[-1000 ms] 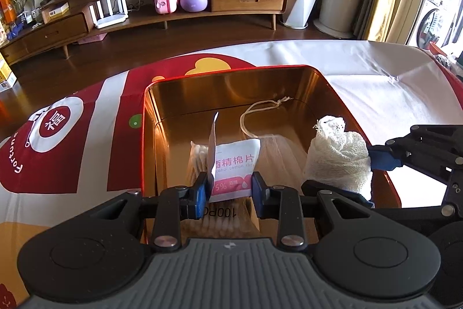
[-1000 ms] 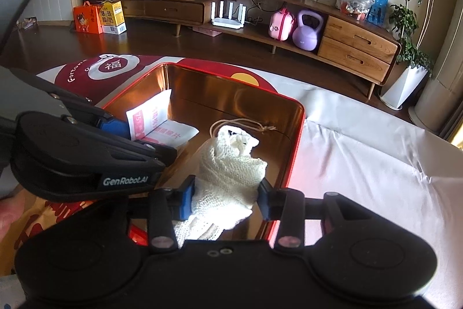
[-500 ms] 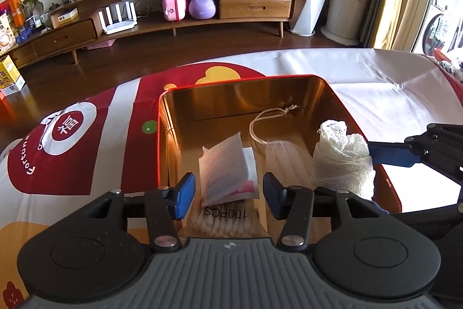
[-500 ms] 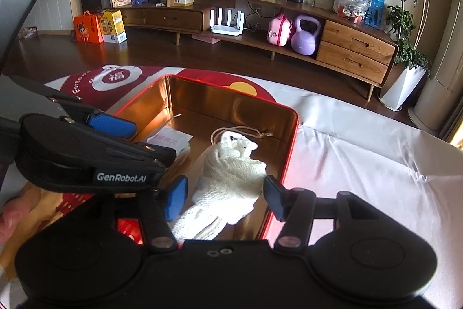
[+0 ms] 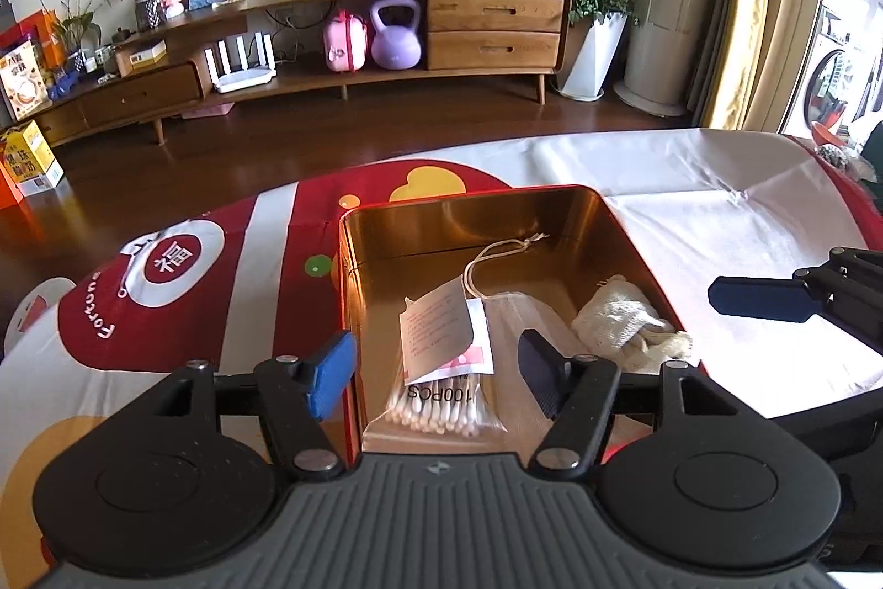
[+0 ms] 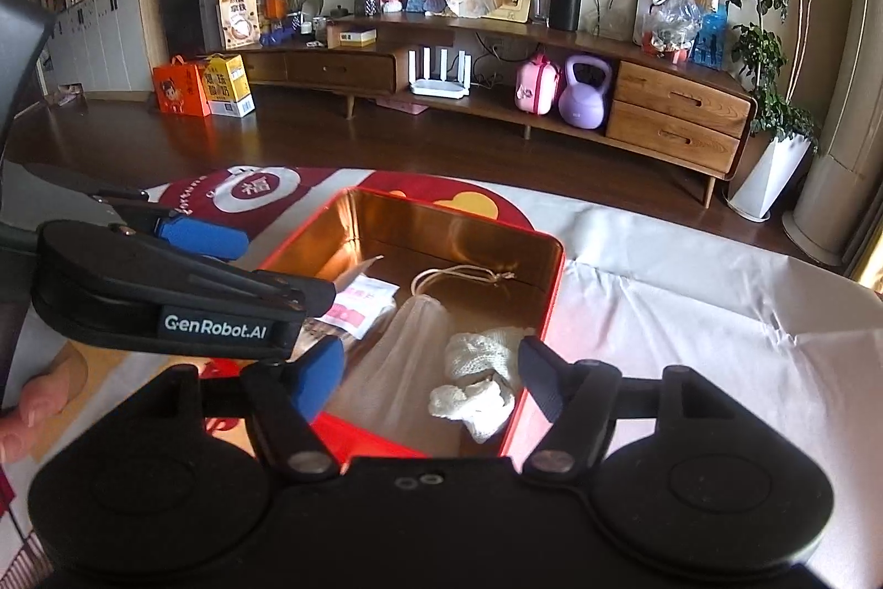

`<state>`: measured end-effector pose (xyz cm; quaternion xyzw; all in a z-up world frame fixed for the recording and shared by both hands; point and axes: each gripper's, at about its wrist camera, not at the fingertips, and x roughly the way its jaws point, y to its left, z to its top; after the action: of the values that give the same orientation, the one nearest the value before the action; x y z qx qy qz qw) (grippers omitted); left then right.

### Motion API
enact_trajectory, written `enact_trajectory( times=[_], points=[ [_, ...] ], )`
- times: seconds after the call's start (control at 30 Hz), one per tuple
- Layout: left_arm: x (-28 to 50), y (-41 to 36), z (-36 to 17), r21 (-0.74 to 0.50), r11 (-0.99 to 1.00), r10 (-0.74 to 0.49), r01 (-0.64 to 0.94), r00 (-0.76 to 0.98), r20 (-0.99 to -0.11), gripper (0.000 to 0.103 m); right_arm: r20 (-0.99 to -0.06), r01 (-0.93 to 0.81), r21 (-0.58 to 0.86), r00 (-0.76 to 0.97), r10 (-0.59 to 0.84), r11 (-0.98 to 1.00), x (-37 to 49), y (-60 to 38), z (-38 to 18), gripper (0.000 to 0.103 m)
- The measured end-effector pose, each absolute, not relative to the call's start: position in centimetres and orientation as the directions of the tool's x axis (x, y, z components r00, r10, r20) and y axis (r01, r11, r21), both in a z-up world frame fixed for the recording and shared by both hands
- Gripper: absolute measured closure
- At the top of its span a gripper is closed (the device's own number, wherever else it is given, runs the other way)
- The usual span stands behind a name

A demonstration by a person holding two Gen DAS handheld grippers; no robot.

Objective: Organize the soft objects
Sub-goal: 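Open the left gripper over the tin while the right gripper releases the white glove, then move both grippers back toward the pile of soft items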

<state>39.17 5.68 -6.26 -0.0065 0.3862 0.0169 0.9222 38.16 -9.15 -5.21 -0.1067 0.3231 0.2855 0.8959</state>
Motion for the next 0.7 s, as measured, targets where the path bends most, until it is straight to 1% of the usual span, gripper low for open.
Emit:
enact_trajectory(
  times=[0.1, 0.37, 0.57, 0.7],
  points=[
    [38.2, 5.6, -5.4, 0.001, 0.999, 0.026, -0.036, 0.709, -0.704, 0.038, -0.636, -0.588, -0.012, 0.629, 0.447, 0.809, 37.3, -9.3, -4.4, 0.028],
    [35.0, 5.4, -3.0, -0.009, 0.999, 0.017, -0.032, 0.731, -0.683, 0.038, -0.623, -0.583, 0.004, 0.635, 0.458, 0.813, 34.7, -10.3, -2.0, 0.027],
    [32.2, 5.1, -1.2, -0.012, 1.0, 0.008, -0.021, 0.746, -0.666, 0.038, -0.607, -0.582, -0.006, 0.648, 0.46, 0.813, 32.1, -10.7, -0.7, 0.018],
    [30.2, 4.7, -0.4, -0.015, 1.0, -0.003, -0.009, 0.756, -0.655, 0.038, -0.606, -0.582, -0.001, 0.647, 0.462, 0.813, 30.7, -11.0, -0.2, 0.018]
  ],
)
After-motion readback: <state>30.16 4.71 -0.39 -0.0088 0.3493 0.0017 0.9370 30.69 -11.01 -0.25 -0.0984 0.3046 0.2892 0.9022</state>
